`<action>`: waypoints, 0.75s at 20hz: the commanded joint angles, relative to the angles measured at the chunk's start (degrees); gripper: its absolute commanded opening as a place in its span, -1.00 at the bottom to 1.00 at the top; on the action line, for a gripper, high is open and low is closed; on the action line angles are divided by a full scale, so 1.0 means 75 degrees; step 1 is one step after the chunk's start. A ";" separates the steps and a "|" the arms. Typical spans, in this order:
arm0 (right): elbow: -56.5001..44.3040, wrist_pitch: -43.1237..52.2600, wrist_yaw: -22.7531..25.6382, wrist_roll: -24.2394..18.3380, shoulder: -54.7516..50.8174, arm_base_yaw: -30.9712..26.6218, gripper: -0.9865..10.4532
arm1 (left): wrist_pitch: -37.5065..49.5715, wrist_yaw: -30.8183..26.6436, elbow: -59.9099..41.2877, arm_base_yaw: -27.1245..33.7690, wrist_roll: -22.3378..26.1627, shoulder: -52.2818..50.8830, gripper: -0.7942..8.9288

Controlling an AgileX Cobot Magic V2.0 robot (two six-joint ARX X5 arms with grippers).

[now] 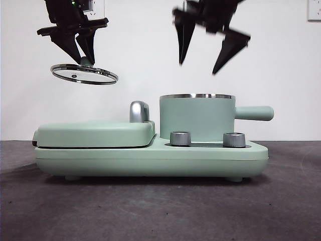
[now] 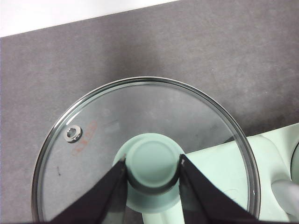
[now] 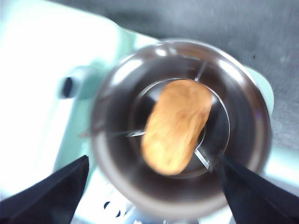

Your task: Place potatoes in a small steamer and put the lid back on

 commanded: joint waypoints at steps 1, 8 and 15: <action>-0.0344 -0.0586 0.0073 -0.0128 -0.0691 0.0172 -0.06 | 0.0125 0.0017 0.0326 -0.0029 -0.0067 -0.0038 -0.80; -0.4141 -0.0583 0.0702 -0.0297 -0.4211 0.0772 -0.06 | 0.0093 0.0017 0.0326 -0.0029 -0.0087 -0.0038 -0.80; -0.6956 -0.0254 0.1480 0.0353 -0.7245 0.2008 -0.06 | 0.0096 0.0017 0.0326 -0.0099 -0.0093 -0.0038 -0.80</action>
